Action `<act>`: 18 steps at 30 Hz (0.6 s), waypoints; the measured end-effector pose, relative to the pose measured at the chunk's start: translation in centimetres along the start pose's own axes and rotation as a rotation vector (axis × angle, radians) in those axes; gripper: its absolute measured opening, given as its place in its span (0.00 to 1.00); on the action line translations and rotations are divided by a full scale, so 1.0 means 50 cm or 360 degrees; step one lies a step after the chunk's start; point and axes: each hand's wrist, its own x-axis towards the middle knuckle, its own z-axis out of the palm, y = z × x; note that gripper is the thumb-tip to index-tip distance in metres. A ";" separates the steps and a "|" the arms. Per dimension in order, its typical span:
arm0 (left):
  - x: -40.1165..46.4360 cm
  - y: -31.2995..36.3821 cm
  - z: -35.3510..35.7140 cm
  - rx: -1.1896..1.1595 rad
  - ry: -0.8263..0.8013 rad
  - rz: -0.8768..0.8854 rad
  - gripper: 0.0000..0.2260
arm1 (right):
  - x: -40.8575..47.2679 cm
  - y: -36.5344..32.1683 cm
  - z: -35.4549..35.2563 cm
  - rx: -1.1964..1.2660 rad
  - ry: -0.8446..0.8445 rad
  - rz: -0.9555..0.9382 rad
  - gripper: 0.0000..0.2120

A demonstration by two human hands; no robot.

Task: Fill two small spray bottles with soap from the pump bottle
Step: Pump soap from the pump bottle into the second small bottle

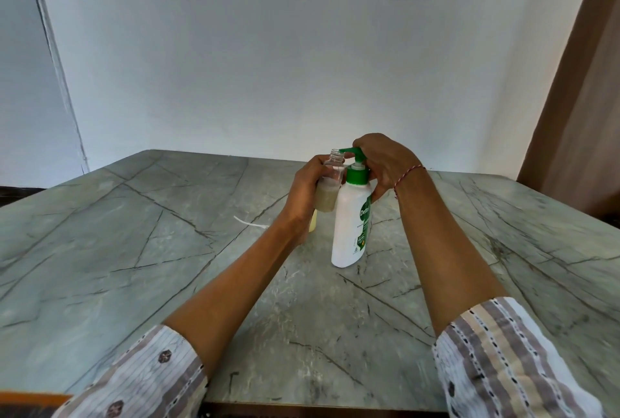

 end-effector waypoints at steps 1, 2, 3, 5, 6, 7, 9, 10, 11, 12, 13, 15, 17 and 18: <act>0.000 -0.001 0.001 0.0008 -0.0002 -0.0004 0.13 | -0.001 0.001 -0.001 -0.0016 -0.0018 0.0018 0.10; 0.000 -0.002 0.001 0.0023 -0.0004 -0.0006 0.13 | -0.001 0.004 -0.002 -0.0044 -0.0023 0.0029 0.11; 0.001 -0.004 0.000 0.0041 -0.0001 -0.0008 0.12 | -0.001 0.008 -0.002 -0.0068 -0.0018 0.0017 0.11; 0.001 -0.006 0.000 0.0058 0.0010 -0.0010 0.11 | 0.000 0.014 0.000 0.0026 0.0042 -0.0050 0.06; 0.001 -0.007 -0.001 0.0053 0.0015 -0.0011 0.11 | 0.000 0.017 0.002 0.0103 0.0065 -0.0065 0.06; 0.001 -0.007 -0.001 0.0045 0.0015 -0.0011 0.11 | 0.001 0.020 0.003 0.0161 0.0080 -0.0069 0.06; 0.000 -0.006 0.000 0.0023 0.0009 -0.0018 0.11 | 0.003 0.028 0.004 0.0267 0.0084 -0.0059 0.07; -0.001 -0.005 0.001 0.0013 0.0012 -0.0023 0.11 | 0.001 0.030 0.005 0.0335 0.0070 -0.0030 0.08; -0.002 -0.004 0.001 0.0007 0.0018 -0.0035 0.12 | 0.000 0.032 0.006 0.0385 0.0047 0.0001 0.08; -0.003 -0.003 0.001 0.0007 0.0021 -0.0052 0.13 | -0.004 0.033 0.006 0.0400 0.0016 0.0032 0.08; -0.004 -0.003 0.001 0.0013 0.0016 -0.0065 0.14 | -0.006 0.033 0.007 0.0386 -0.0012 0.0054 0.08; -0.003 -0.004 0.000 0.0031 0.0002 -0.0075 0.16 | -0.008 0.033 0.006 0.0401 -0.0049 0.0059 0.11; -0.003 -0.007 -0.005 0.0050 -0.0005 -0.0074 0.17 | -0.011 0.031 0.004 0.0470 -0.0066 0.0037 0.15; -0.003 -0.008 -0.006 0.0057 -0.0005 -0.0073 0.17 | -0.013 0.031 0.003 0.0507 -0.0081 0.0024 0.17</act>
